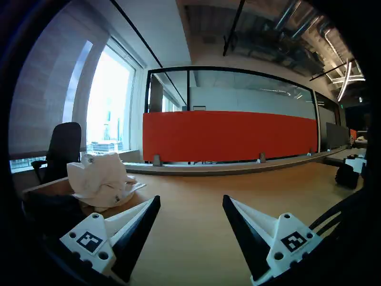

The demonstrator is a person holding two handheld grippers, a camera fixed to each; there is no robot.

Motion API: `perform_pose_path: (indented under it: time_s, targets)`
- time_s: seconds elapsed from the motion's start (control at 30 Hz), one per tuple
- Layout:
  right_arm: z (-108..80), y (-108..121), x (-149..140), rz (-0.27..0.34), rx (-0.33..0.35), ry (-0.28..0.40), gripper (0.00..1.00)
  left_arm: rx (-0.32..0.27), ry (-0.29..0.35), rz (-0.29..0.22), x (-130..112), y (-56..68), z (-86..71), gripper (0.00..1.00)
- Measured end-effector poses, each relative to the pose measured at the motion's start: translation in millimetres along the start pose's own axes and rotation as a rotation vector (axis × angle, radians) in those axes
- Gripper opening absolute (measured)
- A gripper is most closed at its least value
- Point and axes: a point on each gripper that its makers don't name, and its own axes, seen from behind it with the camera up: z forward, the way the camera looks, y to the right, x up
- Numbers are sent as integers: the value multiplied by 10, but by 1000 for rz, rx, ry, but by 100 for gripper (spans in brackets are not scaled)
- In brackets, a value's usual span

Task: Fold towel

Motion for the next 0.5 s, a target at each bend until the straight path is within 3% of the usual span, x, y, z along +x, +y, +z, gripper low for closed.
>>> perform_pose_path:
  time_s: [0.5]
  targets:
    - [-26, -81, -13, -28, 22, 6, 94, 0, 0, 0, -1, 3, 6, 97]
